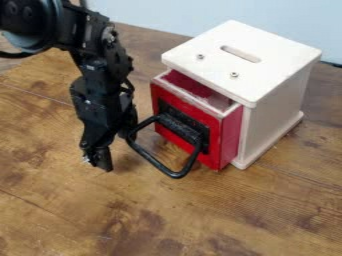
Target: Open the drawer
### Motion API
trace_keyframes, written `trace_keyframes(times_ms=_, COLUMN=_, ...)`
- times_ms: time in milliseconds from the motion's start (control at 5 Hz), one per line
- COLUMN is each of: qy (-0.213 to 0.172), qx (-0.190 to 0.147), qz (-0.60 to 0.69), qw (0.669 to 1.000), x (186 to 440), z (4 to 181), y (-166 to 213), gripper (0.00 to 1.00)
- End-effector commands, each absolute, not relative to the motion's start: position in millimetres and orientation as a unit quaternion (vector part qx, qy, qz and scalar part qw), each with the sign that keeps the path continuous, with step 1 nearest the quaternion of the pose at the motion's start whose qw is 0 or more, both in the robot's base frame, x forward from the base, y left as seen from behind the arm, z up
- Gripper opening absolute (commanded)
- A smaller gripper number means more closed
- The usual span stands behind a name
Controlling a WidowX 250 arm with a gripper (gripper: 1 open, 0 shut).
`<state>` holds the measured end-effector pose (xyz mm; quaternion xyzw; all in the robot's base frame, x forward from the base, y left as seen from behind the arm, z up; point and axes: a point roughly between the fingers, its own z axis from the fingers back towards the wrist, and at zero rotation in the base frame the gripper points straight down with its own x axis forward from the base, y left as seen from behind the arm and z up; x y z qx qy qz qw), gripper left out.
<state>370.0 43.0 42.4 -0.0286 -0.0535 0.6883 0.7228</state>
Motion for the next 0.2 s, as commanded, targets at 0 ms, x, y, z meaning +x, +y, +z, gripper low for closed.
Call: trace_keyframes(times_ms=0, qy=-0.066, qx=-0.050, qz=0.672, qw=0.736, x=378.1, z=66.7, y=36.0, gripper=1.00)
